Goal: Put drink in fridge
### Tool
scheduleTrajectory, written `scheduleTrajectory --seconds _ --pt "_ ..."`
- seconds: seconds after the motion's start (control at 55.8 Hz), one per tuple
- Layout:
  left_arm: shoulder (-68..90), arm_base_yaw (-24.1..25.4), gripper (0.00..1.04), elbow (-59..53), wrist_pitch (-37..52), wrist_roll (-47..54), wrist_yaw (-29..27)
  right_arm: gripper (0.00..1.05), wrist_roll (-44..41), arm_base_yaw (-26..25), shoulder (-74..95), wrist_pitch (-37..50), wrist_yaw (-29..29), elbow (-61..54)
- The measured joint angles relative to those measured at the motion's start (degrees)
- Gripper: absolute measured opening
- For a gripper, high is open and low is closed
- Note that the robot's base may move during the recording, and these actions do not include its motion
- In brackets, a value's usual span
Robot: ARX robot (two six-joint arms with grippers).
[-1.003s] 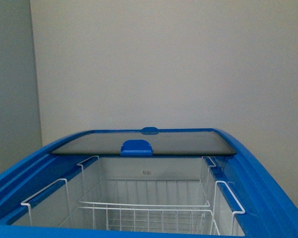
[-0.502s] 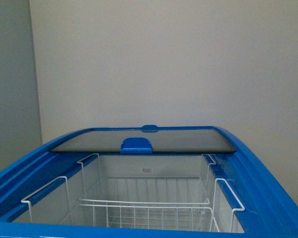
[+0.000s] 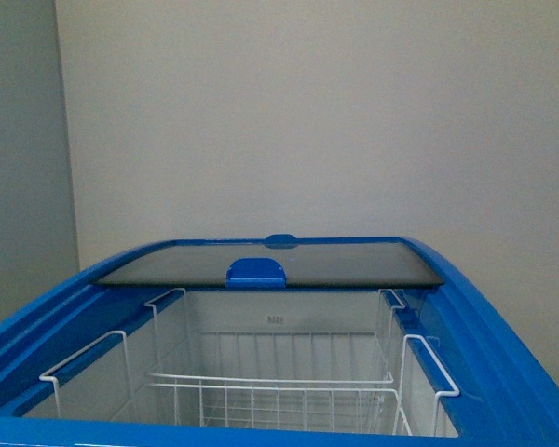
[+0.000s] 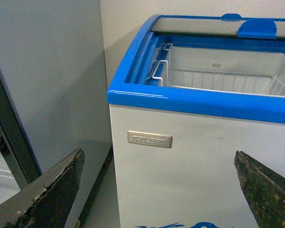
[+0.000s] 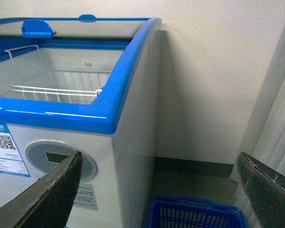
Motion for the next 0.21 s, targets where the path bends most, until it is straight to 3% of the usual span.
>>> scheduleTrajectory --seconds 0.215 --pt "0.0 0.0 0.97 0.0 0.0 0.0 0.0 0.97 0.0 0.0 0.0 0.0 0.0 0.0"
